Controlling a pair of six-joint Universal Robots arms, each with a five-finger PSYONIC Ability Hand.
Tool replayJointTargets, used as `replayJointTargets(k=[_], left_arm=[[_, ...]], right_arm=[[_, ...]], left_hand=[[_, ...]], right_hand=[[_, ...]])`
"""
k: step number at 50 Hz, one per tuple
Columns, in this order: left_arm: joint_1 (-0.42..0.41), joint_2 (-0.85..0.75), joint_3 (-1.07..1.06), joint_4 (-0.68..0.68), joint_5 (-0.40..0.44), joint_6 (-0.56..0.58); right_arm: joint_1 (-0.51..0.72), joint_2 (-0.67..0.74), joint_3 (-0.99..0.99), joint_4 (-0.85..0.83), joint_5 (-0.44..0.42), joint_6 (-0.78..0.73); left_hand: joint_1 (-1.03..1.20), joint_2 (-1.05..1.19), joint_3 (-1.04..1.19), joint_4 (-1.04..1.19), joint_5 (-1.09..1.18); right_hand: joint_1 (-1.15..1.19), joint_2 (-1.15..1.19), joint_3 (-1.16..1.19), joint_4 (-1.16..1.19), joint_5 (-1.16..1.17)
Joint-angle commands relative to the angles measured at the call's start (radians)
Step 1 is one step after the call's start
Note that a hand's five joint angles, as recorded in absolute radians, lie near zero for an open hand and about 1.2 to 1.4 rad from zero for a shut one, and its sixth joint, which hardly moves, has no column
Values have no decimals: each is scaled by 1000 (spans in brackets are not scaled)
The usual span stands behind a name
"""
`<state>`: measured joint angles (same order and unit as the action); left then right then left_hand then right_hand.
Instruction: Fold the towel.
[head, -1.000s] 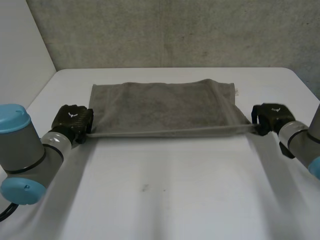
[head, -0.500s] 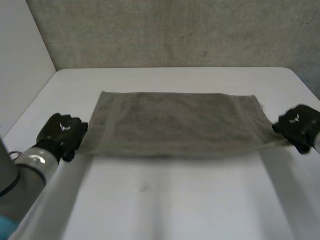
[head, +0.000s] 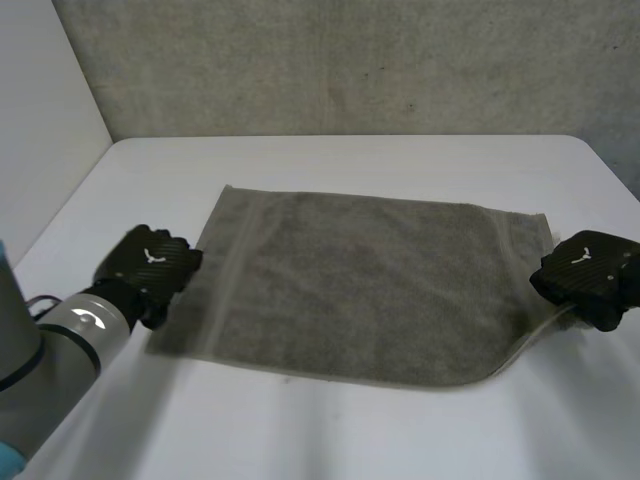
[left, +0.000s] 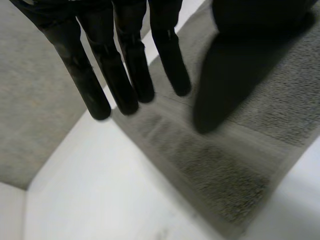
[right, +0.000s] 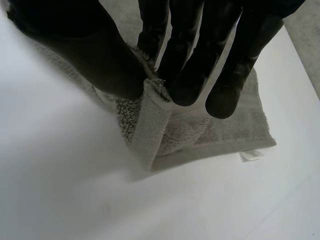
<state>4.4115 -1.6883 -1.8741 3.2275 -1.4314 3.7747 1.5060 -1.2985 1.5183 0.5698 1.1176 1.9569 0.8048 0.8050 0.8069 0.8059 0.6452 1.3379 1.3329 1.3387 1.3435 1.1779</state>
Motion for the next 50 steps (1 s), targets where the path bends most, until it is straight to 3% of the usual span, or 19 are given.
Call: replayJointTargets(k=[1, 7, 18, 50], left_arm=[[16, -37, -74, 61, 133, -21], [68, -71, -99, 94, 178, -16], [173, -195, -59, 107, 181, -10], [197, -310, -3, 153, 184, -13]], right_arm=[[19, 19, -10, -93, 28, 48], [20, 18, -15, -140, 28, 96], [20, 19, 8, -194, 25, 135], [17, 22, 62, -263, 24, 137]], left_hand=[[-444, -444, -446, -445, -459], [-562, -562, -564, -563, -577], [-515, -515, -517, -516, -530], [-198, -198, -200, -199, -213]], right_hand=[[58, 63, 58, 53, 44], [58, 63, 58, 53, 44], [58, 63, 58, 53, 44], [58, 63, 58, 53, 44]])
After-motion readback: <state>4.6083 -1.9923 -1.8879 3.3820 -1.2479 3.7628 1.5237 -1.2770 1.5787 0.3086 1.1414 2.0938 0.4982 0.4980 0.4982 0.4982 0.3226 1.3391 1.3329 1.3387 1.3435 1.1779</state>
